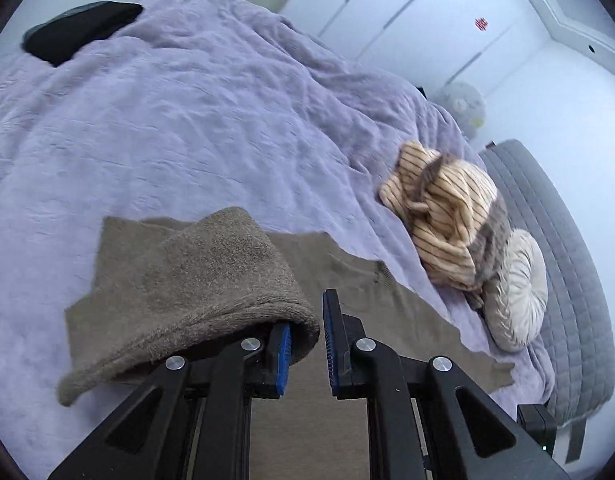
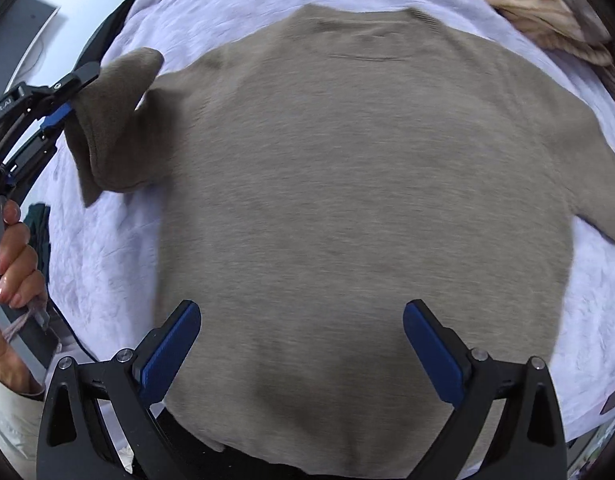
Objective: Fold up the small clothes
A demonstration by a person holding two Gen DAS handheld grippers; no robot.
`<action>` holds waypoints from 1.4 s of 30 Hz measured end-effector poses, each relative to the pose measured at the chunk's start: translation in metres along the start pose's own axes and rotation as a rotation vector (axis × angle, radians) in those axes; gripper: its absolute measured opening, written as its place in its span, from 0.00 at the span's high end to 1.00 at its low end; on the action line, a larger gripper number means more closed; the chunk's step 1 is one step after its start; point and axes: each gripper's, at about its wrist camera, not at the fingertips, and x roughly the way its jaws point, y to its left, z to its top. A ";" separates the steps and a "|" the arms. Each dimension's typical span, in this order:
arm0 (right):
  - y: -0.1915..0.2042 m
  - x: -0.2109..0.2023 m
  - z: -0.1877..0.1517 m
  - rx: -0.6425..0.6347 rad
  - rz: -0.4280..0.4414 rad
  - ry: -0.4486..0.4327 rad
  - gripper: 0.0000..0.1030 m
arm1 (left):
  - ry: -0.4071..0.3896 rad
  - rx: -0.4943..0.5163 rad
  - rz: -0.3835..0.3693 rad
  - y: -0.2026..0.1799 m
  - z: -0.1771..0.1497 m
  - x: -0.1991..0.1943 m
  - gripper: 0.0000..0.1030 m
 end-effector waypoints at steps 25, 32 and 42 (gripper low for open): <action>0.005 0.005 0.070 -0.381 -0.187 -0.149 0.02 | 0.118 0.050 0.531 0.058 -0.067 -0.013 0.84; 0.088 0.063 0.065 -0.927 -0.408 -0.268 0.20 | 0.173 0.067 0.562 0.088 -0.077 0.007 0.84; 0.086 0.047 0.102 -0.781 -0.270 -0.327 0.86 | 0.169 0.056 0.514 0.067 -0.073 0.016 0.84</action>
